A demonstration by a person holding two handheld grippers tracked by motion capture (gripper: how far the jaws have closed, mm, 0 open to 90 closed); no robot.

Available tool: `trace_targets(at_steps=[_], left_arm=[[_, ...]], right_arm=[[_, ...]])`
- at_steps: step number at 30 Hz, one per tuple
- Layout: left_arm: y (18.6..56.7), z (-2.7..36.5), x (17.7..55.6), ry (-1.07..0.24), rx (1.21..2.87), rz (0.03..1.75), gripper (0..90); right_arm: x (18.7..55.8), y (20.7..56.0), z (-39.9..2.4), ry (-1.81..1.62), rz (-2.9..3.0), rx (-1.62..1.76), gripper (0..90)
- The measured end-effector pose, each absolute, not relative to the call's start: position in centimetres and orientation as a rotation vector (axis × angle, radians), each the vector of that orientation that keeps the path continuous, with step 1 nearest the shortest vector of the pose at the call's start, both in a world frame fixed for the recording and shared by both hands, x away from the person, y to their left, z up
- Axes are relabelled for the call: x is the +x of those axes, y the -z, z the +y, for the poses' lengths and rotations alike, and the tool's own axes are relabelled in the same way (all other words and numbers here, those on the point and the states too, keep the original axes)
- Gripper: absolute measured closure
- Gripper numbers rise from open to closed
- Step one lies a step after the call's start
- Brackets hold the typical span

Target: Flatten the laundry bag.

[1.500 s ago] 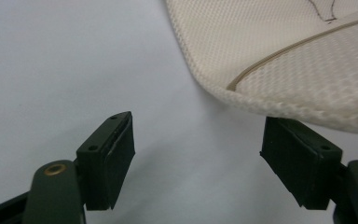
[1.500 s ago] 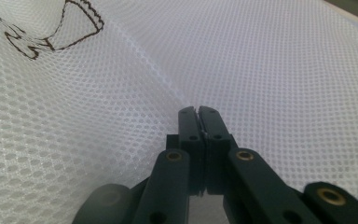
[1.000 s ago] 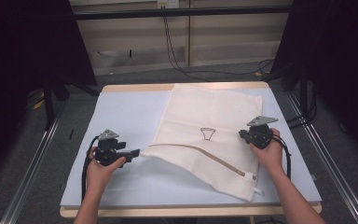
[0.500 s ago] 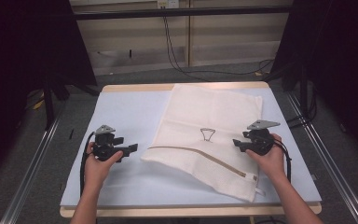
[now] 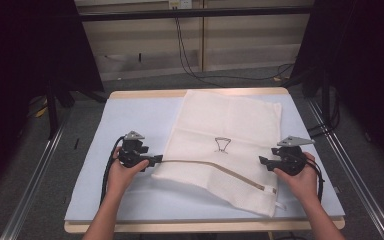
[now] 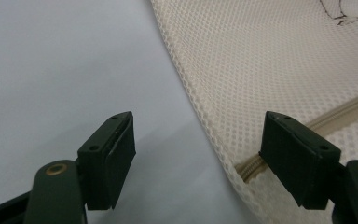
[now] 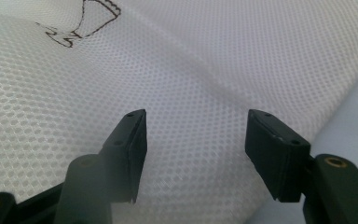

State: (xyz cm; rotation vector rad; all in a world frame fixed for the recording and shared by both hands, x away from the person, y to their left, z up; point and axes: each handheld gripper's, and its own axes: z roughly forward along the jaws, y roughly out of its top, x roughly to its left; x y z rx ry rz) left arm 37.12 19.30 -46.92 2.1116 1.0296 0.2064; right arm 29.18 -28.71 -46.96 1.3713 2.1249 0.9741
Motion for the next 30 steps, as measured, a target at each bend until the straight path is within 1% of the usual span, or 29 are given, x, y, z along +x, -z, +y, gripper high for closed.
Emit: trace_targets(at_steps=[3,5,6,8,9,13,15,19,20,21,22,23,24,25,27,28,29,30], left_arm=[[47.2,18.9,37.2,-0.194,2.119,1.025,28.4],[47.4,18.5,37.3,-0.191,2.129,1.009,31.6],[47.4,18.2,37.3,-0.202,2.169,1.003,32.3],[47.6,17.9,37.4,-0.189,2.167,1.005,33.2],[47.7,17.8,37.4,-0.194,2.177,1.002,35.0],[47.7,17.3,37.5,-0.183,2.178,1.005,36.1],[47.6,17.1,37.5,-0.205,2.194,1.018,41.7],[47.5,16.5,37.4,-0.232,2.216,1.022,49.0],[47.5,16.5,37.4,-0.232,2.216,1.022,53.5],[47.4,16.4,37.3,-0.228,2.213,1.038,53.5],[47.4,16.2,37.2,-0.236,2.196,1.066,63.0],[47.4,16.2,37.2,-0.236,2.196,1.066,66.8],[47.4,16.0,37.0,-0.233,2.185,1.088,66.8],[47.4,16.0,37.0,-0.214,2.176,1.113,77.0],[47.4,16.3,37.1,-0.168,2.170,1.119,82.0],[47.4,16.3,37.1,-0.168,2.170,1.119,83.4],[47.3,16.5,37.1,-0.146,2.150,1.138,84.3],[47.3,16.5,37.1,-0.146,2.150,1.138,85.5]], right_arm=[[28.8,47.1,-29.4,-0.970,2.110,1.414,38.7],[28.7,47.1,-29.5,-0.972,2.107,1.430,39.2],[28.5,47.2,-29.7,-0.965,2.102,1.449,39.5],[28.5,47.3,-29.7,-0.966,2.106,1.458,39.7],[28.4,47.5,-29.6,-0.944,2.108,1.471,40.9],[28.2,47.4,-29.6,-0.926,2.106,1.478,41.5],[27.9,47.2,-29.8,-0.922,2.088,1.485,41.6],[27.3,47.1,-30.5,-0.917,2.065,1.533,42.4],[27.3,47.1,-30.5,-0.917,2.065,1.533,42.4],[27.2,47.2,-30.6,-0.925,2.071,1.519,43.9],[27.1,47.2,-30.5,-0.906,2.083,1.527,48.2],[27.1,47.2,-30.5,-0.906,2.083,1.527,48.2],[27.2,47.3,-30.4,-0.902,2.093,1.530,49.6],[27.3,47.7,-30.3,-0.883,2.119,1.555,53.1],[27.3,47.8,-30.2,-0.885,2.098,1.573,57.7],[27.3,47.8,-30.2,-0.885,2.098,1.573,57.7],[27.3,47.7,-30.3,-0.875,2.096,1.576,66.0],[27.3,47.7,-30.4,-0.872,2.101,1.571,72.0]])
